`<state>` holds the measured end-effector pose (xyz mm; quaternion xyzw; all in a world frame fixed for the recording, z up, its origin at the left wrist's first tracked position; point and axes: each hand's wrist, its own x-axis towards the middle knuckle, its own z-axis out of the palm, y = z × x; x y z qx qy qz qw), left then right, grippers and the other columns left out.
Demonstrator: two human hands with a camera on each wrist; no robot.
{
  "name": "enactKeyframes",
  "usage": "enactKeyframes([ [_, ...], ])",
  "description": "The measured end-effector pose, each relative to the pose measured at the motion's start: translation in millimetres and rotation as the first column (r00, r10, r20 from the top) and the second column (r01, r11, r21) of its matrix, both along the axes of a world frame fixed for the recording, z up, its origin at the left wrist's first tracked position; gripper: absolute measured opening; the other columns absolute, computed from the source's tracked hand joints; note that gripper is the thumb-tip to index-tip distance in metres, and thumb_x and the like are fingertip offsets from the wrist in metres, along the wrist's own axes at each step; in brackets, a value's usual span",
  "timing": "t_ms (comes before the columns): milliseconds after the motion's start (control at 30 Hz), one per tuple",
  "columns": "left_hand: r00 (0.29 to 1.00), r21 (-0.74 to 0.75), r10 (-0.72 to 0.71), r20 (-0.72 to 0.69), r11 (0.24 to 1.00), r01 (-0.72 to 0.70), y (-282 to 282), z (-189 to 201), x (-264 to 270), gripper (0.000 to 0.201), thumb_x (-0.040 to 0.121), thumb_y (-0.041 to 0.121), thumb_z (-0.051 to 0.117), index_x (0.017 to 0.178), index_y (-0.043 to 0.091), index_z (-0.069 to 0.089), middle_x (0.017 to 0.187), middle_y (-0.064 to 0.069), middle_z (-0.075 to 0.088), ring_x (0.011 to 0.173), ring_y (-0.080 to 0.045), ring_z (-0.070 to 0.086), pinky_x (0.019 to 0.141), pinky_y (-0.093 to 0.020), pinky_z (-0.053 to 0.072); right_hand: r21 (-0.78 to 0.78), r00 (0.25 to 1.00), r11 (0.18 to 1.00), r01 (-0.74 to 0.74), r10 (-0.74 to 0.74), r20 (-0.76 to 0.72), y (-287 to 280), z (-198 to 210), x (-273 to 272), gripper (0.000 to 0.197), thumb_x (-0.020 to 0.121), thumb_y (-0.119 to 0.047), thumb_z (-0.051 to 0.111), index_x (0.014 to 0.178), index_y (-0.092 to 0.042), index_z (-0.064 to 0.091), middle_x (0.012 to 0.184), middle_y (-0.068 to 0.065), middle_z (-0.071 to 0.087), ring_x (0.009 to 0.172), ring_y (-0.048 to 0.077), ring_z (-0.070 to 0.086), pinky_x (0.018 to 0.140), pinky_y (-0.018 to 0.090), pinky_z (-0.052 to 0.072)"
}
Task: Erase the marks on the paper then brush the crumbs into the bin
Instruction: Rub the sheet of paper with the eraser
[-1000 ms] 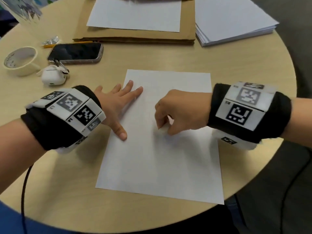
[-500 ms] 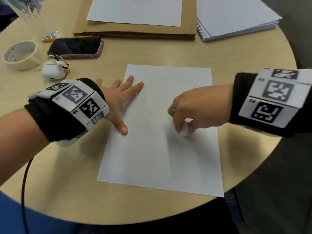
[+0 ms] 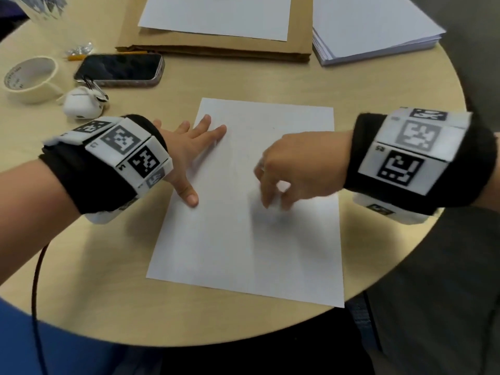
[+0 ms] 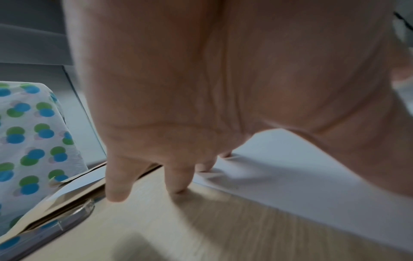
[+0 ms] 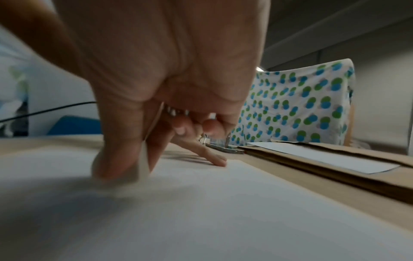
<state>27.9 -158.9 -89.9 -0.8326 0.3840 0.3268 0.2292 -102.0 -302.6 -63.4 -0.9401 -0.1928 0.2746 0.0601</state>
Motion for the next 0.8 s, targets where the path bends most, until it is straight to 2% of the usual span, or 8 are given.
enactKeyframes([
  [133, 1.000, 0.010, -0.006, 0.022, 1.000, 0.006, -2, 0, -2, 0.143, 0.055, 0.053, 0.081, 0.140, 0.032, -0.031, 0.151, 0.003, -0.033, 0.145, -0.027, -0.013, 0.113, -0.060, 0.005, 0.153, 0.989, 0.988, -0.035, 0.011, 0.151, 26, -12, 16, 0.022, 0.084, -0.018, 0.063, 0.103, -0.024, 0.070, 0.089, -0.010, 0.059, 0.080, 0.008, 0.048, 0.072, 0.023, 0.038],
  [233, 1.000, -0.002, 0.005, 0.012, 1.000, -0.005, -2, 0, -2, 0.141, 0.056, 0.049, 0.082, 0.141, 0.033, -0.030, 0.152, 0.004, -0.033, 0.145, -0.027, -0.015, 0.113, -0.058, 0.005, 0.148, 0.995, 0.989, -0.005, -0.010, 0.097, 23, -15, 6, 0.022, 0.083, -0.016, 0.062, 0.103, -0.019, 0.071, 0.090, -0.005, 0.060, 0.078, 0.011, 0.049, 0.072, 0.026, 0.044],
  [367, 1.000, -0.023, 0.023, -0.014, 0.999, -0.023, -1, 0, -3, 0.141, 0.057, 0.048, 0.082, 0.141, 0.034, -0.030, 0.151, 0.006, -0.033, 0.144, -0.027, -0.016, 0.114, -0.056, 0.005, 0.061, 0.999, 0.998, -0.028, 0.030, -0.022, 14, -8, -7, 0.020, 0.083, -0.018, 0.062, 0.101, -0.023, 0.071, 0.075, -0.013, 0.050, 0.065, 0.007, 0.044, 0.063, 0.022, 0.037],
  [467, 1.000, -0.033, 0.008, -0.002, 0.999, -0.008, -2, -2, -2, 0.140, 0.057, 0.048, 0.082, 0.141, 0.033, -0.029, 0.152, 0.004, -0.032, 0.145, -0.028, -0.014, 0.114, -0.055, 0.005, 0.055, 0.999, 0.998, -0.028, 0.025, 0.046, 24, -6, 8, 0.020, 0.083, -0.020, 0.062, 0.100, -0.025, 0.071, 0.076, -0.013, 0.053, 0.072, 0.010, 0.047, 0.067, 0.022, 0.036],
  [533, 1.000, -0.035, 0.007, 0.008, 0.999, -0.007, -2, -2, -2, 0.140, 0.057, 0.048, 0.082, 0.141, 0.032, -0.029, 0.152, 0.004, -0.032, 0.145, -0.029, -0.014, 0.114, -0.054, 0.006, 0.097, 0.991, 0.995, 0.008, -0.021, 0.130, 30, -8, 17, 0.018, 0.084, -0.017, 0.059, 0.096, -0.021, 0.071, 0.084, -0.007, 0.059, 0.074, 0.014, 0.051, 0.061, 0.023, 0.038],
  [633, 1.000, -0.046, 0.008, 0.012, 0.999, -0.007, -1, -3, -3, 0.139, 0.057, 0.048, 0.082, 0.142, 0.032, -0.028, 0.153, 0.003, -0.031, 0.145, -0.029, -0.013, 0.114, -0.054, 0.007, 0.062, 0.996, 0.998, 0.008, -0.013, 0.090, 23, -11, 5, 0.019, 0.083, -0.013, 0.059, 0.097, -0.020, 0.071, 0.088, -0.005, 0.061, 0.075, 0.018, 0.053, 0.070, 0.031, 0.048],
  [733, 1.000, -0.076, 0.013, -0.002, 0.997, -0.014, 0, -2, -2, 0.139, 0.058, 0.047, 0.081, 0.143, 0.032, -0.027, 0.153, 0.003, -0.029, 0.145, -0.031, -0.013, 0.114, -0.055, 0.005, -0.045, 0.998, 0.998, -0.049, 0.047, -0.044, 11, -3, -16, 0.022, 0.084, -0.019, 0.061, 0.102, -0.030, 0.069, 0.076, -0.016, 0.043, 0.064, 0.005, 0.043, 0.076, 0.028, 0.044],
  [800, 1.000, -0.084, 0.014, -0.006, 0.996, -0.015, 1, -2, -3, 0.138, 0.058, 0.047, 0.081, 0.143, 0.031, -0.026, 0.154, 0.001, -0.029, 0.144, -0.033, -0.013, 0.114, -0.054, 0.004, -0.105, 0.995, 0.990, -0.089, 0.083, -0.061, 10, 1, -16, 0.023, 0.085, -0.024, 0.061, 0.104, -0.035, 0.068, 0.073, -0.017, 0.040, 0.061, 0.001, 0.039, 0.081, 0.026, 0.042],
])
